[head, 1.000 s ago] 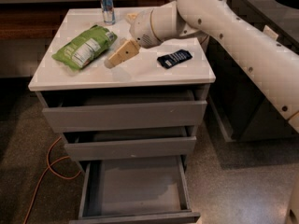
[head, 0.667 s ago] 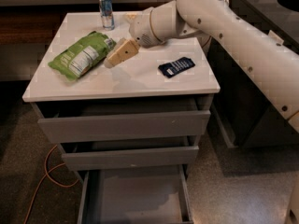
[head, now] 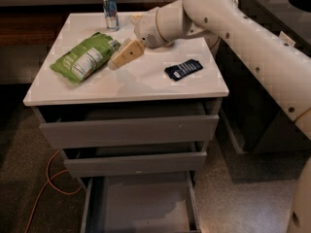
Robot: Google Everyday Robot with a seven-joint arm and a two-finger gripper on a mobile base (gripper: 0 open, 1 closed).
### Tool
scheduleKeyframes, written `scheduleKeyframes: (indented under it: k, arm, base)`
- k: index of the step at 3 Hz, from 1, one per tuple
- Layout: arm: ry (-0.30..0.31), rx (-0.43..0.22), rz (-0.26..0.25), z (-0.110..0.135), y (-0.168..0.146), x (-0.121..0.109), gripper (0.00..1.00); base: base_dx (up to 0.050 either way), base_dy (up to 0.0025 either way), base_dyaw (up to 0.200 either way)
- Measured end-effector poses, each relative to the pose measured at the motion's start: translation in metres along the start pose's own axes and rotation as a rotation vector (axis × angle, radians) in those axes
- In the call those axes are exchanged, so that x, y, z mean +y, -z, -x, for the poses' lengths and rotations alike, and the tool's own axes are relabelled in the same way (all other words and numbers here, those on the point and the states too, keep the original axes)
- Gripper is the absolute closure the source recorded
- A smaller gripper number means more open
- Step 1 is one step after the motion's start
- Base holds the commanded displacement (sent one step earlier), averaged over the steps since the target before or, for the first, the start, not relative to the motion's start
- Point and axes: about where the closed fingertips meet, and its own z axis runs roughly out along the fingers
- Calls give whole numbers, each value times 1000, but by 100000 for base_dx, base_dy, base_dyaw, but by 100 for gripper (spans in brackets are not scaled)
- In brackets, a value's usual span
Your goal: Place redbull can into bottom drawer
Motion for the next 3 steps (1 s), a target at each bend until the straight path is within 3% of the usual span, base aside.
scheduleKeyframes:
  k: [1, 2, 3]
  arm:
    - [-45, 5, 31, -5, -14, -13, 0]
    - [-116, -23, 9, -13, -32, -45, 0]
    - [-134, -39, -55, -12, -43, -71, 0]
  base:
    - [0, 0, 0]
    - [0, 0, 0]
    - [0, 0, 0]
